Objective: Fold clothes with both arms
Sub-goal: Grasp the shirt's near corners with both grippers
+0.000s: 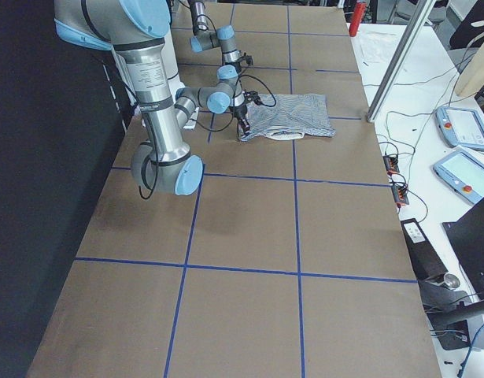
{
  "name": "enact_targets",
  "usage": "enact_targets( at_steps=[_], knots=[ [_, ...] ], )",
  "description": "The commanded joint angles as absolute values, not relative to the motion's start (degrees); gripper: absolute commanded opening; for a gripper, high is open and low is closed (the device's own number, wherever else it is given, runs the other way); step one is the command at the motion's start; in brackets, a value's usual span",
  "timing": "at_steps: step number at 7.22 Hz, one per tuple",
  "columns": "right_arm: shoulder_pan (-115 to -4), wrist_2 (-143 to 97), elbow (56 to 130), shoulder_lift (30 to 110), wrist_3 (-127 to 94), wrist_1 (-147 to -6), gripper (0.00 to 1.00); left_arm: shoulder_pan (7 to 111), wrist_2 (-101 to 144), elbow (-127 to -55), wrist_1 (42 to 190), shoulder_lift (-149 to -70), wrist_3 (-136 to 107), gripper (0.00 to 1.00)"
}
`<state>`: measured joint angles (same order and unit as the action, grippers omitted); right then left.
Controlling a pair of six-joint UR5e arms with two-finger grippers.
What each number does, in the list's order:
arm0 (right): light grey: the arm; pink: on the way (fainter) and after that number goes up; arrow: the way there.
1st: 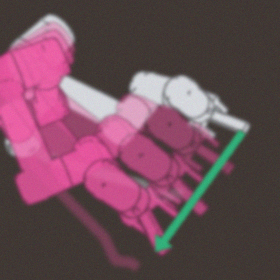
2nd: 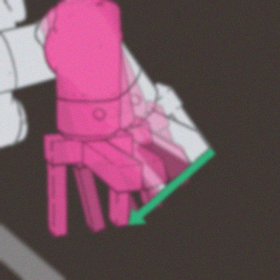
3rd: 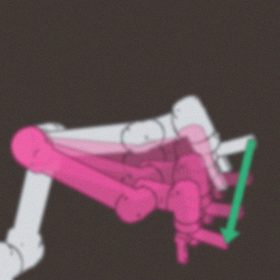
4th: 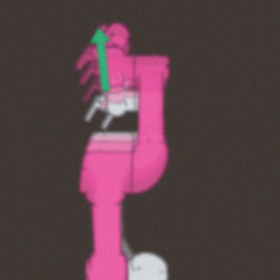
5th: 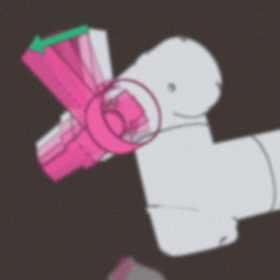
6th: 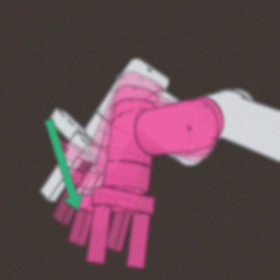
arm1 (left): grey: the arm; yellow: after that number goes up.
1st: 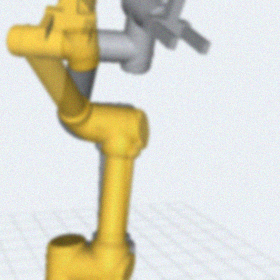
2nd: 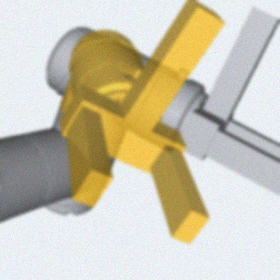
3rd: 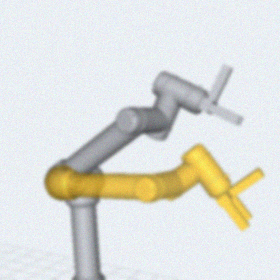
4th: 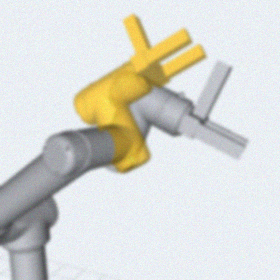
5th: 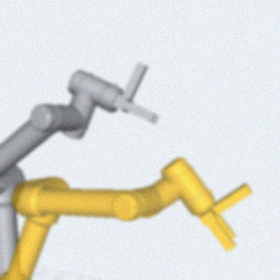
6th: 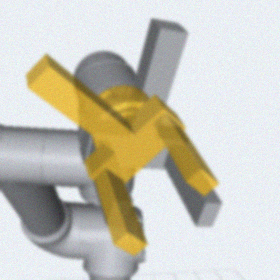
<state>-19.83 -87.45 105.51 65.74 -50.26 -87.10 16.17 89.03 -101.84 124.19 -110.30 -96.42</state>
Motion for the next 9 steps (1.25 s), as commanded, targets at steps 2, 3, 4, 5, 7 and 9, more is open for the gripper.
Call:
enact_targets(
  at_steps=[2, 3, 4, 5, 7, 9],
  knots=[
    [-19.69, -87.36, 105.47, 66.00, -50.01, -87.10, 0.25, 16.17, 89.03, -101.86, 124.28, -110.30, -96.42, 0.00],
    [-19.69, -87.36, 105.47, 66.01, -50.01, -87.10, 0.24, 16.17, 89.03, -101.78, 124.28, -110.30, -96.42, 0.00],
    [-19.69, -87.36, 105.47, 66.01, -50.18, -87.10, 0.14, 16.17, 89.03, -101.78, 124.36, -110.30, -96.42, 0.00],
    [-19.69, -87.28, 105.47, 66.01, -50.36, -87.19, 0.00, 16.17, 89.03, -101.69, 124.37, -110.30, -96.42, 0.00],
    [-20.04, -86.49, 105.64, 66.71, -50.54, -87.19, 0.00, 16.17, 89.03, -101.69, 124.45, -110.39, -96.42, 0.00],
    [-20.04, -86.48, 106.95, 69.16, -56.13, -87.19, 0.00, 16.17, 88.95, -101.08, 124.54, -110.48, -96.42, 0.00]
  ],
)
